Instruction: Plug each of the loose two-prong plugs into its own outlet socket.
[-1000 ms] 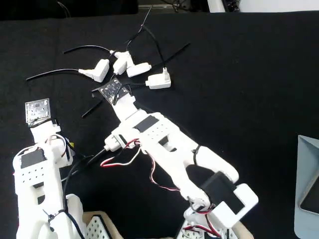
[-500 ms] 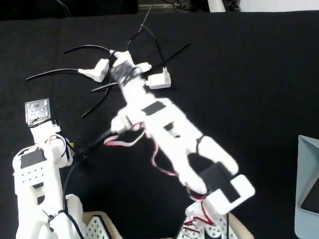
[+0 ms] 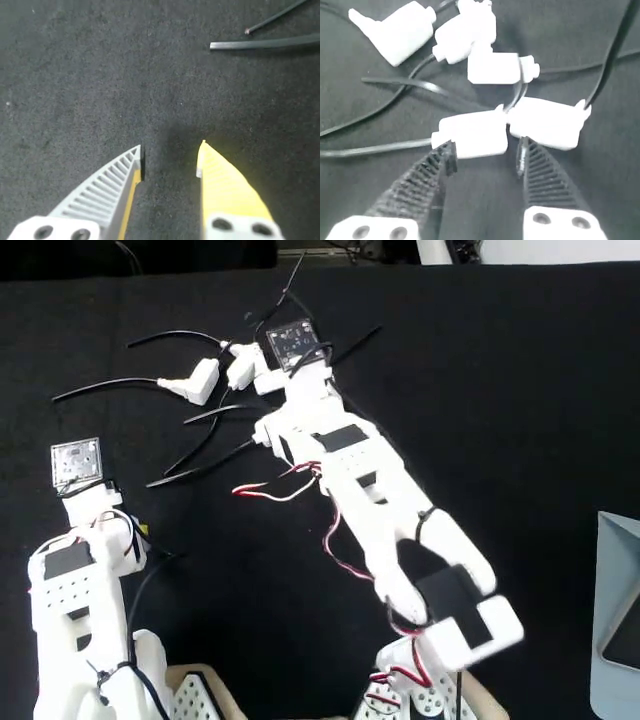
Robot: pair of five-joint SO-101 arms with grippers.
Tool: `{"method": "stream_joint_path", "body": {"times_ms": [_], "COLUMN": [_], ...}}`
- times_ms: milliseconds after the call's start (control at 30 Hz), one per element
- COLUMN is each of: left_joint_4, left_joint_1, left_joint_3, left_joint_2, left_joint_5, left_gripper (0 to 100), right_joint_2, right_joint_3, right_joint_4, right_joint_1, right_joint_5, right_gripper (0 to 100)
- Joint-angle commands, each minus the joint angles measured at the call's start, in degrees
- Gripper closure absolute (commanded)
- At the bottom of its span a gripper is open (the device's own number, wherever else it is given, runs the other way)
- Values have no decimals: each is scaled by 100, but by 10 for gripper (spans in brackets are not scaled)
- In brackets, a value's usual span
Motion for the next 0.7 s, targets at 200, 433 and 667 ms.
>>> {"method": "stream_joint_path", "body": {"times_ms": [200, 433, 667], "left_joint_4": [-264, -273, -220], "left_joint_1": [-13, 180, 497], "left_joint_3": [-31, 514, 1288], "left_joint_2": [-211, -1407, -3226], "left_joint_5": [53, 53, 70], "left_gripper": [909, 972, 972], "right_joint_2": [-2114, -3530, -5086], "right_joint_3": [585, 2202, 3582], "right_joint_4": [1319, 1327, 1336], "right_joint_1": [-9, 202, 615], "right_joint_5": [-70, -79, -79], "right_gripper": [988, 986, 986]}}
